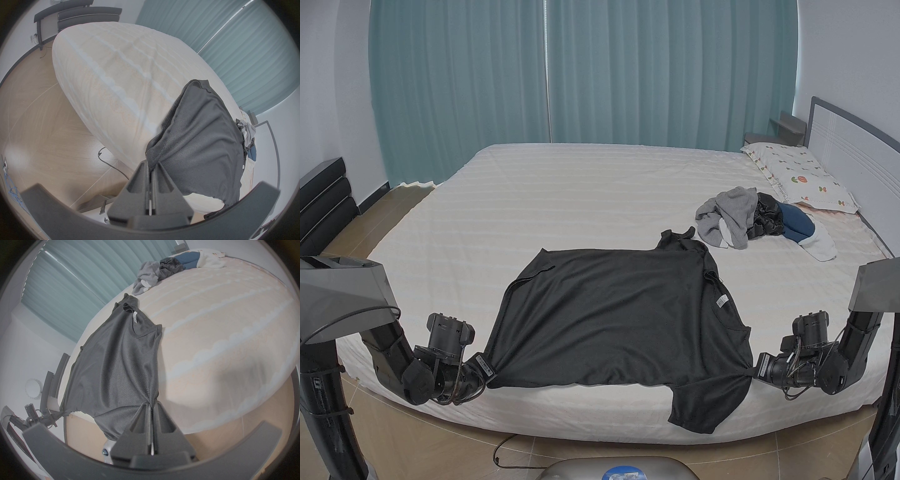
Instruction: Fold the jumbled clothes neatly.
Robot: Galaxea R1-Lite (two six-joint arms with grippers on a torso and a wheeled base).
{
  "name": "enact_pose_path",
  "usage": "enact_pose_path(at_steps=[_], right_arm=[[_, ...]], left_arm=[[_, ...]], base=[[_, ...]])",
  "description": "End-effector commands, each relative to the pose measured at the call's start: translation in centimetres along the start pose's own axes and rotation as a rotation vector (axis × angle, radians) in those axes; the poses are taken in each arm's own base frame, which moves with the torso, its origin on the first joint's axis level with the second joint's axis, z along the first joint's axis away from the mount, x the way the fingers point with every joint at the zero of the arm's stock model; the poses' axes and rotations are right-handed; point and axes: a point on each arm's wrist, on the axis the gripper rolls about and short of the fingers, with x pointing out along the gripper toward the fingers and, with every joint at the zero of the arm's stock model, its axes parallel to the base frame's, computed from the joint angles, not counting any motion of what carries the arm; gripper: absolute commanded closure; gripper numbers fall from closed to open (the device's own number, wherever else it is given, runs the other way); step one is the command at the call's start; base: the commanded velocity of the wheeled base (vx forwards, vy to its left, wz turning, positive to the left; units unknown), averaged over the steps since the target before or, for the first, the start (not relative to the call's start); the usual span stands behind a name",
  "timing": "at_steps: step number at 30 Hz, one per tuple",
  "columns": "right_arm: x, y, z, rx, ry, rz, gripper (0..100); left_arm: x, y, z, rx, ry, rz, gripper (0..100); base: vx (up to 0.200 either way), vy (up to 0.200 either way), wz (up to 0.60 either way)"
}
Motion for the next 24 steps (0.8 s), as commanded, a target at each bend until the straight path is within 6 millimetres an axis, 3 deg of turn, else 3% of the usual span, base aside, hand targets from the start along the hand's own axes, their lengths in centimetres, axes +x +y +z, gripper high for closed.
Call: enact_pose_path(at_steps=[1,8,19,20,24], right_arm=[[-1.3,-0.4,0.5,-0.010,-0.016,-0.015,100],[-3.2,-1.3,0.9,-0.049,0.024,-0.066,100],[-2.4,-1.6,0.3,-0.067,0.060,-0.074,100],[-2.4,-1.6,0.3,-0.065,0.060,-0.074,0],[-2.5,-1.4,0.5,-0.065,0.052,-0.064,0]], left_arm=[[-0.6,0.1,-0.1,0.014,0.002,-0.001,100],[-1.1,0.6,-0.9,0.057,0.034,0.026,100],[-0.9,0.5,-0.9,0.061,0.045,0.034,100],[-0.9,0.5,-0.9,0.060,0.045,0.034,0],[-1.0,0.4,-0.8,0.059,0.042,0.027,0]], base=[[0.000,0.000,0.00],[0.000,0.000,0.00],[0.000,0.000,0.00],[0.000,0.000,0.00],[0.000,0.000,0.00]])
